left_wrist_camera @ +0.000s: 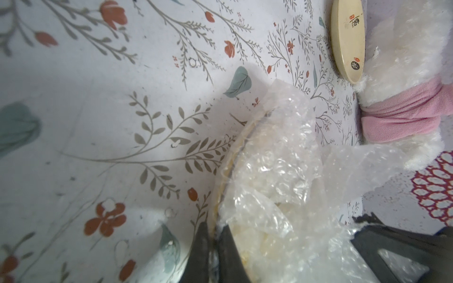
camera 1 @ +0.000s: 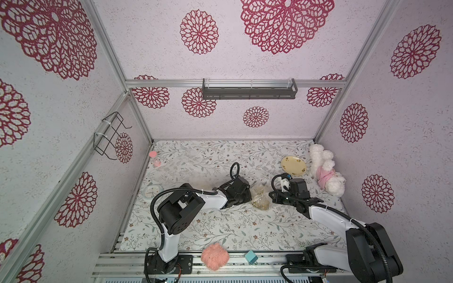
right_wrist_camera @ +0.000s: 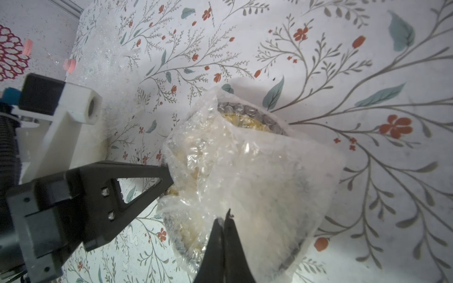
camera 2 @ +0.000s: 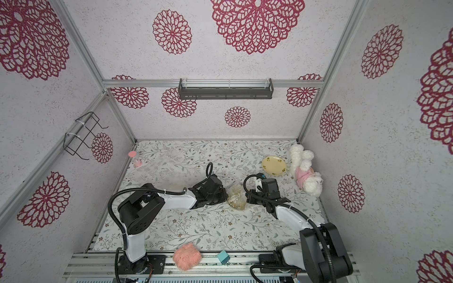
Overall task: Unpack dinner plates from bubble wrap
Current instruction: Unwrap the bubble wrap at the center of the board.
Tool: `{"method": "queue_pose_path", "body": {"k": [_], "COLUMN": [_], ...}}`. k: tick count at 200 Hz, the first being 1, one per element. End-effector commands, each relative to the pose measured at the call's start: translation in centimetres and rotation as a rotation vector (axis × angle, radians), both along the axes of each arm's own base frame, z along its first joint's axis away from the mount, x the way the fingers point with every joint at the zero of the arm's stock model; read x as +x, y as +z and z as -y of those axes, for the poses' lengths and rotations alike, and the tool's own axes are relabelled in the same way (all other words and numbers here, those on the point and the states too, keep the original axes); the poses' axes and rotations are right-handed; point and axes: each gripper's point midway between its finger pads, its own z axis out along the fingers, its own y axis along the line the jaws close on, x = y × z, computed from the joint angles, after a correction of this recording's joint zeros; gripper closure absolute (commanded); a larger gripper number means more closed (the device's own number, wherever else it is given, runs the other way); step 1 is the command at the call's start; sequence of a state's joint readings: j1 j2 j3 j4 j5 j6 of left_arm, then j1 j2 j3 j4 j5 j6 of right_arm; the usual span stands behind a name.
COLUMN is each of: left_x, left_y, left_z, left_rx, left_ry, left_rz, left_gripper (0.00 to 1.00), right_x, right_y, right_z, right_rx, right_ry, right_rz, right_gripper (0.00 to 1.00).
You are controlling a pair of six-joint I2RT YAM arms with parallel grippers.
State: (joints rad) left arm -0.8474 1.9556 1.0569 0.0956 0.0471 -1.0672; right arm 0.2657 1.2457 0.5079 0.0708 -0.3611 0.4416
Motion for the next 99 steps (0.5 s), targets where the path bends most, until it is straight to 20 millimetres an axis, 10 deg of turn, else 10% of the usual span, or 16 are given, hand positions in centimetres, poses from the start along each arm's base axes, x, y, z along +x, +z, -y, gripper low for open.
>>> {"method": "queue_pose_path", "body": {"k": [1, 99], "left_x": [-0.2, -0.2], "left_y": [-0.4, -0.4], "left_z": [-0.6, -0.7], "left_rx": [0.045, 0.048], "left_ry": [0.009, 0.013], "left_rz": [-0.001, -0.001], "left_gripper": [1.0, 1.0], "right_x": [1.6, 1.8], "right_y": [2.9, 4.4], "right_z": [0.0, 1.5], "right_rx": [0.081, 0.16], "right_ry": [-0.028, -0.102], "right_rz": [0.089, 0.122], "right_gripper": [1.0, 1.0]}}
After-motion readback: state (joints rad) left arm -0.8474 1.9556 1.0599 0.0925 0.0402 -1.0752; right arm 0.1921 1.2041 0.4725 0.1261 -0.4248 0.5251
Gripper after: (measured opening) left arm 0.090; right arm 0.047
